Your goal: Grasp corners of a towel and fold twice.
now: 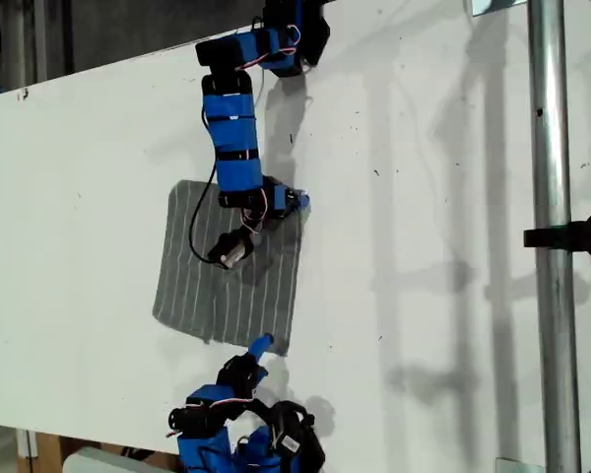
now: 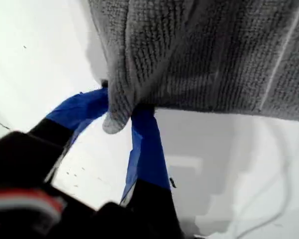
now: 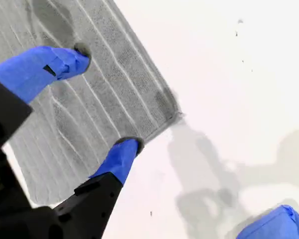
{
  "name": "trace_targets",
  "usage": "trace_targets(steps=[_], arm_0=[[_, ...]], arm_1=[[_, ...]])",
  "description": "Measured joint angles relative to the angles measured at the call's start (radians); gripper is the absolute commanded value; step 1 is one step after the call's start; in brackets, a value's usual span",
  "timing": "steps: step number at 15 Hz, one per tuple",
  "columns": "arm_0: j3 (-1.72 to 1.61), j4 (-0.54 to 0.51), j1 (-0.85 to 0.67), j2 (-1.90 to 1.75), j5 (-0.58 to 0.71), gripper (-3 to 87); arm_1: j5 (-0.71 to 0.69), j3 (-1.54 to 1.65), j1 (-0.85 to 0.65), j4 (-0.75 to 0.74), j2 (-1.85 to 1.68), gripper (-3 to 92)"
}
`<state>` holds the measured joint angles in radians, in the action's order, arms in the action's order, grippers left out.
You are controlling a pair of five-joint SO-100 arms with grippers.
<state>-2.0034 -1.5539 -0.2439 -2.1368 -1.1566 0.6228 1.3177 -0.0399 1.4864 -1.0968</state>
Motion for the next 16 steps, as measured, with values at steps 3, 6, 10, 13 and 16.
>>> trace_targets(steps=[3,6,10,13,16], arm_0=[[0.002,-0.054,0.048,-0.147,-0.048,28.6],[-0.009,-0.064,0.064,-0.172,-0.066,28.6],[-0.012,-0.067,0.071,-0.173,-0.069,28.2],[-0.035,-0.072,0.086,-0.192,-0.091,28.0],[-0.069,-0.078,0.092,-0.233,-0.104,27.8]], arm_1=[[0.048,-0.063,0.046,0.135,-0.098,43.3],[0.086,-0.135,0.052,0.198,-0.149,43.1],[0.067,-0.098,-0.06,0.077,-0.08,40.3],[0.037,-0.086,-0.129,-0.032,0.048,35.5],[0.026,-0.048,-0.137,-0.083,0.089,-0.2]])
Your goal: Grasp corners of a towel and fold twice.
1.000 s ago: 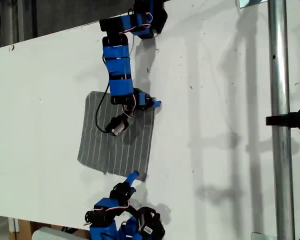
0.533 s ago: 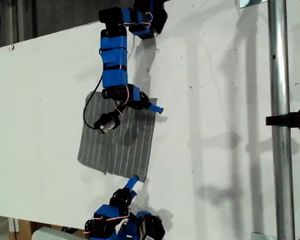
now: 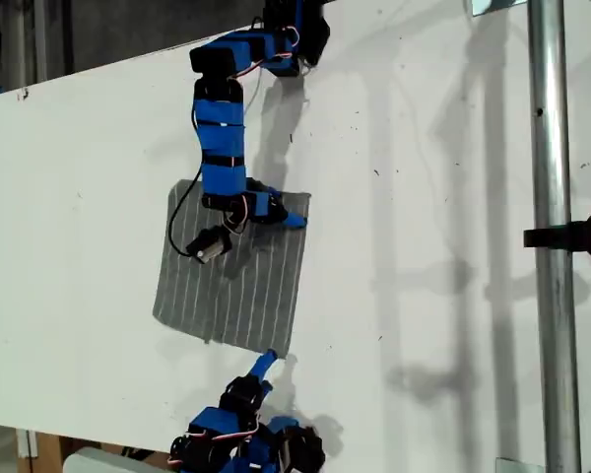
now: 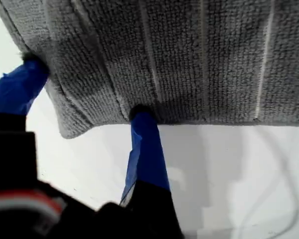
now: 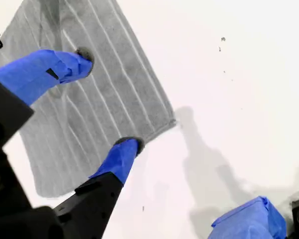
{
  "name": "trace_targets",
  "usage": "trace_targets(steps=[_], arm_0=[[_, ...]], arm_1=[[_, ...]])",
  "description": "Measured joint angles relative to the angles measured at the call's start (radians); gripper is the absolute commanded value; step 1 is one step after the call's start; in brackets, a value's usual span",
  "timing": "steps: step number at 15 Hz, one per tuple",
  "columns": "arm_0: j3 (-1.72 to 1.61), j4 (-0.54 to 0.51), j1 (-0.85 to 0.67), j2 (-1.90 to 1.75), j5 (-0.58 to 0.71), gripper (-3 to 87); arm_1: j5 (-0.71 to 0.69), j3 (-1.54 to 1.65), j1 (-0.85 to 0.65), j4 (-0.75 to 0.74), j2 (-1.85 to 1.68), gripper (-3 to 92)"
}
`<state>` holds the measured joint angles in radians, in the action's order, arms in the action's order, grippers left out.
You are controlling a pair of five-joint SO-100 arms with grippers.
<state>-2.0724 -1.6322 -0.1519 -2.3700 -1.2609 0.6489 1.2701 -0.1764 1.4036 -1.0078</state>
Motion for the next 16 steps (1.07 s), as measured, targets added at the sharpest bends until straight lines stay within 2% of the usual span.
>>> trace_targets(steps=[8,13,16], arm_0=[[0.023,0.006,0.005,0.052,-0.011,29.7],[0.189,0.186,-0.224,0.436,0.281,31.7],[0.147,0.276,-0.299,0.537,0.379,32.2]], arm_1=[[0.0,-0.011,0.026,-0.029,0.002,-0.3],[0.017,-0.026,0.038,-0.02,0.008,-0.3],[0.023,-0.026,0.049,0.008,0.008,-0.3]])
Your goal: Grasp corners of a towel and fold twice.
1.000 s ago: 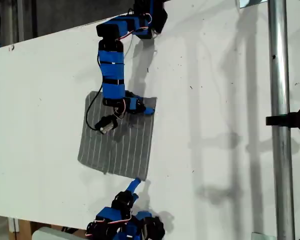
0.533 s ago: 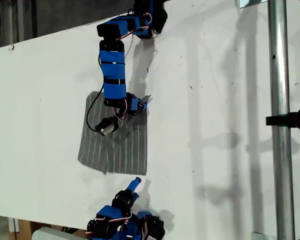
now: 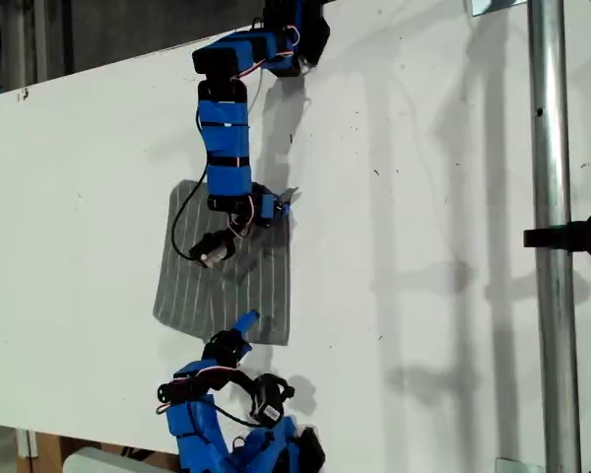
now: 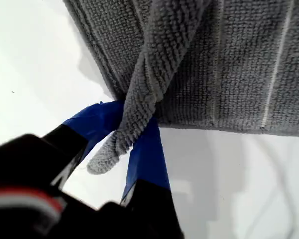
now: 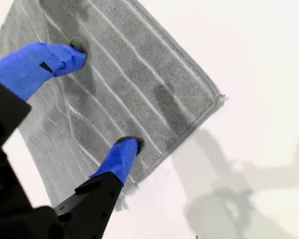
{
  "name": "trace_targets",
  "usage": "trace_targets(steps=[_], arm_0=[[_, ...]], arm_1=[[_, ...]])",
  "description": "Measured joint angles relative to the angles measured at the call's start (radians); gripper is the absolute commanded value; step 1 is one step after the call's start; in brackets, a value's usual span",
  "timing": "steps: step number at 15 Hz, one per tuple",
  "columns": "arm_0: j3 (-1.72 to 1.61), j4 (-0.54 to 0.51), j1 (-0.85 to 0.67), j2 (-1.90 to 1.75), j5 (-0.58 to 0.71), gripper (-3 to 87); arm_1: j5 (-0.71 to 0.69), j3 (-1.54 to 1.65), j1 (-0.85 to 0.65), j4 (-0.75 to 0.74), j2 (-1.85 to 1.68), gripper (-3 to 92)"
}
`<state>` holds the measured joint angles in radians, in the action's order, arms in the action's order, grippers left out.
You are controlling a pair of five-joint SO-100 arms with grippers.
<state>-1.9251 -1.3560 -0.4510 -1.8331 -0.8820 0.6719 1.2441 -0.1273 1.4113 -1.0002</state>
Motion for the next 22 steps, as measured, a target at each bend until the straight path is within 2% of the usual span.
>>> trace_targets(steps=[5,10,11,12,14,20,22], arm_0=[[-0.179,0.143,0.008,0.066,0.015,31.6],[-0.181,0.227,0.038,0.204,-0.048,30.0],[-0.161,0.232,0.048,0.244,-0.074,27.5],[-0.141,0.235,0.052,0.291,-0.084,20.0],[-0.055,0.207,0.058,0.38,-0.1,-2.6],[0.187,0.067,0.104,0.561,-0.112,-2.8],[0.233,-0.021,0.152,0.548,-0.118,-2.8]], arm_1=[[0.006,0.0,0.005,0.005,-0.003,-0.3],[0.018,0.0,0.021,0.012,-0.005,-0.3],[0.018,0.0,0.023,0.014,-0.005,-0.3],[0.018,0.0,0.026,0.014,-0.006,-0.3],[0.018,0.0,0.026,0.014,-0.006,-0.3],[0.02,0.002,0.029,0.005,-0.021,-0.3],[0.035,0.002,0.049,0.014,-0.041,-0.3]])
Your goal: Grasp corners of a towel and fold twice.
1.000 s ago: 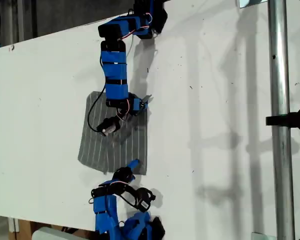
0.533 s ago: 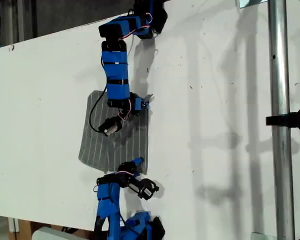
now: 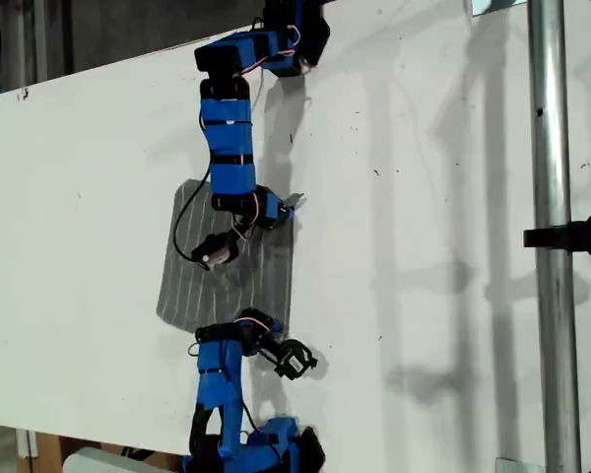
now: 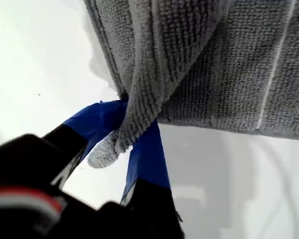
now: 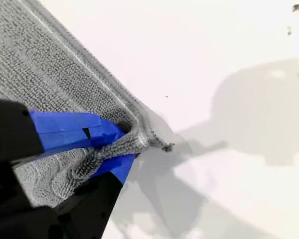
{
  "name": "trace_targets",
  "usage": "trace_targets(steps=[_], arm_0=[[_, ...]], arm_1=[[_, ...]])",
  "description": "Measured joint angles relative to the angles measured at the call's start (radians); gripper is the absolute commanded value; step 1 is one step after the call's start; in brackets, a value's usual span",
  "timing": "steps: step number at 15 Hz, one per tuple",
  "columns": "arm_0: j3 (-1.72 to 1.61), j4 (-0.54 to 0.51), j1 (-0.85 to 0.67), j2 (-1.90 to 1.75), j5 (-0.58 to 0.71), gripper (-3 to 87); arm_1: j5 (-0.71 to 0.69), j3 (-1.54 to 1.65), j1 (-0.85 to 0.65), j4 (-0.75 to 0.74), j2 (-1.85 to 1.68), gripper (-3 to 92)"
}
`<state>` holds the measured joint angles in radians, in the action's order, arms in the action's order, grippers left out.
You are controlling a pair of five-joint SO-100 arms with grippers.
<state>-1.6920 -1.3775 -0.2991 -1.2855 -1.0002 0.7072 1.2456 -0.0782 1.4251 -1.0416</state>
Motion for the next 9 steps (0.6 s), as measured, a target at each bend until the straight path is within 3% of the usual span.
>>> trace_targets(steps=[4,7,9], arm_0=[[0.061,-0.222,0.25,-0.212,-0.147,-2.8],[0.055,-0.261,0.506,-0.448,-0.403,-2.8],[-0.055,-0.249,0.477,-0.584,-0.44,-2.8]], arm_1=[[0.104,-0.014,0.167,0.095,-0.095,-0.3],[0.241,-0.084,0.333,0.135,-0.176,-0.3],[0.259,-0.06,0.321,0.141,-0.229,-0.3]])
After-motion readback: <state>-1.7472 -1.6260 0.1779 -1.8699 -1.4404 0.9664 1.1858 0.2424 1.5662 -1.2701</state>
